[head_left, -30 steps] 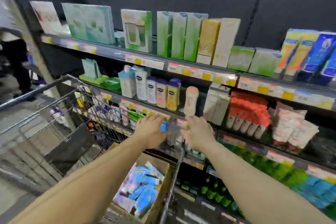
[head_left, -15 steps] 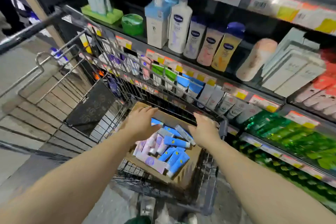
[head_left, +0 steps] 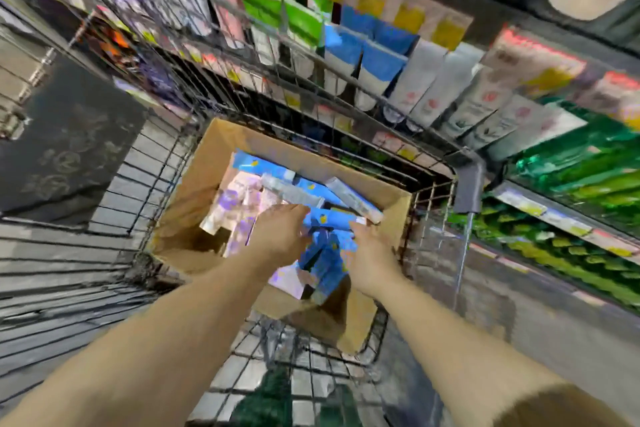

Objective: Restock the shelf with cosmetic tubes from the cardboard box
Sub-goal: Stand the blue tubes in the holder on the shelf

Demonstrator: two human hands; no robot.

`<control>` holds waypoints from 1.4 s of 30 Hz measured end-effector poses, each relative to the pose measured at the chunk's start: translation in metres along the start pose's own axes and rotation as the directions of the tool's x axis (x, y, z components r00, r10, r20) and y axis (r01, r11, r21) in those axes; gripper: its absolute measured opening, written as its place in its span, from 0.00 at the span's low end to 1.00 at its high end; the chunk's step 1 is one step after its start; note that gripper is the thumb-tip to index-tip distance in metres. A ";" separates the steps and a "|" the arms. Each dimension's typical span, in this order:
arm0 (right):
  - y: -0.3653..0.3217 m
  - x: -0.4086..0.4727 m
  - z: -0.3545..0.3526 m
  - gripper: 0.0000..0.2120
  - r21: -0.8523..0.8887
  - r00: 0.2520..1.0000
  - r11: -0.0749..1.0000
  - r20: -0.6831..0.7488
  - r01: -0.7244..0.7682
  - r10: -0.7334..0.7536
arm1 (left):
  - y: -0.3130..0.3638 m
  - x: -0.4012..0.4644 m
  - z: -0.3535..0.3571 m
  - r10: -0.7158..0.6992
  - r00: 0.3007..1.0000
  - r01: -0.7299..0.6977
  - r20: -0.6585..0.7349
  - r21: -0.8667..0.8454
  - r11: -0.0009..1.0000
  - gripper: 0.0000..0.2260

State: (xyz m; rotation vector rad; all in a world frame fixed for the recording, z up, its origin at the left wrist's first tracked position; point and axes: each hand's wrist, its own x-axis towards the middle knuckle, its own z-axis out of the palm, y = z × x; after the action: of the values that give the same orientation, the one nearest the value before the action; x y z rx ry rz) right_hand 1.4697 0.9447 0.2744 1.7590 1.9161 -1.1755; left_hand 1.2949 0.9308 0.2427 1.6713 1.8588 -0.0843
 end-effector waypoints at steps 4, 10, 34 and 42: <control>0.009 0.022 0.009 0.26 -0.035 1.000 0.999 0.003 -0.002 0.003 | 0.005 0.043 0.024 0.041 0.999 -0.038 -0.025 0.106 0.994 0.18; 0.010 0.039 0.012 0.27 -0.053 1.000 0.999 -0.007 0.012 -0.013 | 0.002 0.058 0.040 0.108 0.994 -0.112 0.033 0.423 0.899 0.21; 0.004 0.045 -0.026 0.12 0.328 0.996 0.945 -0.078 -0.015 0.043 | 0.015 0.003 0.091 -0.195 0.947 0.202 0.254 -0.003 0.979 0.17; 0.003 0.031 -0.024 0.14 0.476 0.997 0.879 -0.043 -0.033 0.061 | 0.028 0.006 0.073 -0.282 0.895 0.331 0.345 -0.091 0.939 0.13</control>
State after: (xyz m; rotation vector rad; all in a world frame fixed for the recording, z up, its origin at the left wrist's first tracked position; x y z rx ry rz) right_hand 1.4736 0.9831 0.2667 2.0792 1.6964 -1.7081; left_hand 1.3499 0.9090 0.1910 1.1692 1.8058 -0.3285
